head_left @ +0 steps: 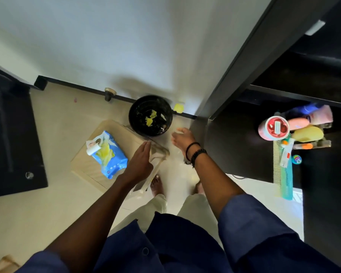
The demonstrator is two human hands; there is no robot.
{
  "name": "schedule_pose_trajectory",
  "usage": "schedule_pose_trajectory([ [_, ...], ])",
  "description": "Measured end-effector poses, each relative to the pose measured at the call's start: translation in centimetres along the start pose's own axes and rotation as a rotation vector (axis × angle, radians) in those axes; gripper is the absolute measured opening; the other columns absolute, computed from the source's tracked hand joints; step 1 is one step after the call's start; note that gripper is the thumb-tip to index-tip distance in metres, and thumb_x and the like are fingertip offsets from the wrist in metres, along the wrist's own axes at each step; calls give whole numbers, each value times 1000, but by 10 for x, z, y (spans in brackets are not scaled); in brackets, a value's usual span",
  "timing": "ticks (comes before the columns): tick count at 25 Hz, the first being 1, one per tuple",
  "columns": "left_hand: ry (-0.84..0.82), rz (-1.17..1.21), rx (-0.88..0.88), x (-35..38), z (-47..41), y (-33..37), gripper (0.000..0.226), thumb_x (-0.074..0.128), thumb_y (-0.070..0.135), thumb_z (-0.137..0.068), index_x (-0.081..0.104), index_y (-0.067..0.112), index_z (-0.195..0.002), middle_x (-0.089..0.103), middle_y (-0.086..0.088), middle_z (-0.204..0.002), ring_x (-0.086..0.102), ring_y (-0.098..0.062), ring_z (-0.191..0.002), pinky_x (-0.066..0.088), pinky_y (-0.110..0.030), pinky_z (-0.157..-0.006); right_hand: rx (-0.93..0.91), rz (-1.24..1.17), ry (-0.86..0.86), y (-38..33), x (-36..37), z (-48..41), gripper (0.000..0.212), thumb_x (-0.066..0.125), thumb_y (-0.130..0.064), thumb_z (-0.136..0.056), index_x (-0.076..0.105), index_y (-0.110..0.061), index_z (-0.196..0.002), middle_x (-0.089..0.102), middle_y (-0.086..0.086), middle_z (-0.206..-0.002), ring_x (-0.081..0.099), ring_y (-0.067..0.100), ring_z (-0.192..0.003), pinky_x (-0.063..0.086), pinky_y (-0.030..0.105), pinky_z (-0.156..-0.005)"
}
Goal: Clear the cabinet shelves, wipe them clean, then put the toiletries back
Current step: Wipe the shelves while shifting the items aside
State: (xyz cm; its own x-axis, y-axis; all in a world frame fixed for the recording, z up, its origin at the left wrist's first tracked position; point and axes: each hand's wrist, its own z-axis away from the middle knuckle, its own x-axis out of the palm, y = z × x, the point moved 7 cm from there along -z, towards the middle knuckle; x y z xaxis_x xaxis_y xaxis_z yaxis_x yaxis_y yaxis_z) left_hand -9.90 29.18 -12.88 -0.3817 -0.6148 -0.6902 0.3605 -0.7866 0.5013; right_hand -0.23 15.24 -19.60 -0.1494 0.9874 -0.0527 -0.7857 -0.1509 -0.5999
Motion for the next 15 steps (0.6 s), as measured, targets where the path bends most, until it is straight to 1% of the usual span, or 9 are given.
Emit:
schedule_pose_trajectory([
  [2,-43,-2,7,10,2,12,80,46,-10,-78,12,2,-149,12,-14,-158,12,-24,-146,12,-24,-115,28,34,17,24,-20,17,44,61,-11,-89,47,-4,-130,60,11,-97,59,17,-74,54,35,-81],
  [4,-82,7,14,20,3,24,80,46,-10,-78,12,3,-150,12,-14,-158,13,-25,-146,16,-27,-115,49,65,44,43,-39,30,43,62,-10,-88,48,-3,-128,60,12,-97,55,13,-67,50,28,-68],
  [5,-110,6,30,26,3,33,81,46,-10,-78,11,3,-150,12,-14,-158,13,-25,-146,19,-29,-115,58,68,65,50,-52,38,44,63,-10,-88,48,-3,-129,61,13,-98,55,13,-67,50,28,-69],
  [7,-162,-13,60,36,5,52,82,46,-9,-78,10,4,-150,11,-14,-158,15,-26,-146,25,-32,-114,51,80,98,61,-74,49,48,64,-11,-87,48,-4,-131,64,16,-110,60,17,-81,54,34,-83],
  [8,-176,-22,72,40,5,62,82,46,-9,-79,9,4,-150,9,-14,-158,14,-26,-146,25,-33,-115,33,98,111,62,-83,52,49,64,-13,-87,48,-5,-132,63,15,-117,60,19,-90,53,36,-90],
  [10,-202,-37,98,49,8,84,82,46,-9,-80,6,4,-151,7,-14,-159,11,-26,-146,23,-33,-116,-12,137,134,59,-100,61,51,65,-15,-86,48,-6,-133,63,13,-122,61,23,-100,49,36,-97],
  [12,-210,-35,112,54,9,97,82,47,-9,-81,5,5,-151,6,-13,-159,11,-27,-146,23,-34,-116,-56,188,133,55,-107,68,51,64,-14,-86,48,-5,-133,64,15,-121,61,28,-109,48,35,-99],
  [14,-199,-11,107,55,8,98,82,47,-9,-81,6,5,-151,8,-14,-159,14,-28,-146,25,-34,-116,-95,251,89,49,-101,72,49,63,-12,-86,47,-3,-132,61,18,-125,60,32,-111,48,31,-93],
  [15,-185,2,99,53,8,96,82,47,-10,-80,7,4,-150,9,-14,-158,16,-28,-145,27,-34,-115,-105,284,45,48,-94,71,51,62,-12,-87,45,-6,-135,59,16,-128,59,30,-113,47,30,-92],
])
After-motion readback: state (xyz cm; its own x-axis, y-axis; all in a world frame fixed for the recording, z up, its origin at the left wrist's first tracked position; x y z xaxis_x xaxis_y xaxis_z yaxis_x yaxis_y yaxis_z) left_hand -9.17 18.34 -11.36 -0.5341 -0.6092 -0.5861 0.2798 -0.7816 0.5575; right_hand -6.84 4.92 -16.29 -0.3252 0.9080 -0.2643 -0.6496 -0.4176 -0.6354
